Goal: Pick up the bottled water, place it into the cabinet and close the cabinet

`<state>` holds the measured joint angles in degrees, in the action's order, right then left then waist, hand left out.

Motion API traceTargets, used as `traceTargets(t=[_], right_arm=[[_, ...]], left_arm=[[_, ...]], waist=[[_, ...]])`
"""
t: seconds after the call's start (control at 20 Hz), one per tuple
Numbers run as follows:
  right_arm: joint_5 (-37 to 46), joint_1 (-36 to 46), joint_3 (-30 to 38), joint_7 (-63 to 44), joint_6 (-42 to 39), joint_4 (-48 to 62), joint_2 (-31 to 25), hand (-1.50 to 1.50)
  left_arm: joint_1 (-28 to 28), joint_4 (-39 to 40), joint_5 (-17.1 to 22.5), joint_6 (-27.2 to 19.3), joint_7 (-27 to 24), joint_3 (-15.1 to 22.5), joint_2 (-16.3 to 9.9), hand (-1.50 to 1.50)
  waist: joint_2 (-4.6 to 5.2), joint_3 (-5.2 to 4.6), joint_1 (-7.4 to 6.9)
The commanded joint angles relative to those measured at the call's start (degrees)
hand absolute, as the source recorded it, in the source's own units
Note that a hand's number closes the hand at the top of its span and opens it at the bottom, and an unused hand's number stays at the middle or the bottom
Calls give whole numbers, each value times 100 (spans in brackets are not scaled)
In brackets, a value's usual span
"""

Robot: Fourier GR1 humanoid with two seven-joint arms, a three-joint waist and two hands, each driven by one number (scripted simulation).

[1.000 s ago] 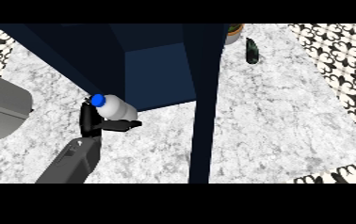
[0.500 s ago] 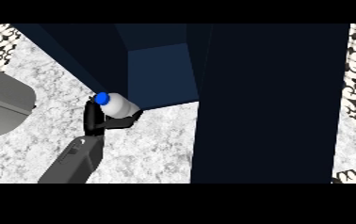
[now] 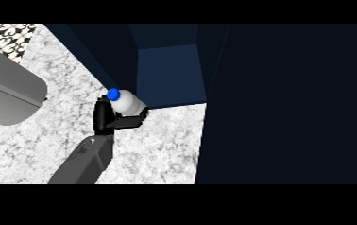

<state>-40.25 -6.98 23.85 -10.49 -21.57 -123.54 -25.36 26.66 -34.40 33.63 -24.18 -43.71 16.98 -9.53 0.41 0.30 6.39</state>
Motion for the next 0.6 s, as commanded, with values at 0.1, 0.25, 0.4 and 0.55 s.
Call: traceTargets(t=[0.1,0.25,0.4,0.55], right_arm=[[-121,-133,201,-137,-15,-160,-142,-150],[-172,-311,109,-176,-119,-325,-82,150],[-147,-383,39,-250,-208,-498,-135,150],[-341,-683,101,-395,-244,-840,-126,150]], left_arm=[[963,-490,133,730,132,192,881,150],[977,-497,288,951,209,104,912,150],[703,-599,306,1245,56,325,915,150],[438,-721,416,1650,83,330,920,150]], waist=[[-46,-48,-60],[-56,-45,-74],[-64,-47,-185],[-106,-39,-267]])
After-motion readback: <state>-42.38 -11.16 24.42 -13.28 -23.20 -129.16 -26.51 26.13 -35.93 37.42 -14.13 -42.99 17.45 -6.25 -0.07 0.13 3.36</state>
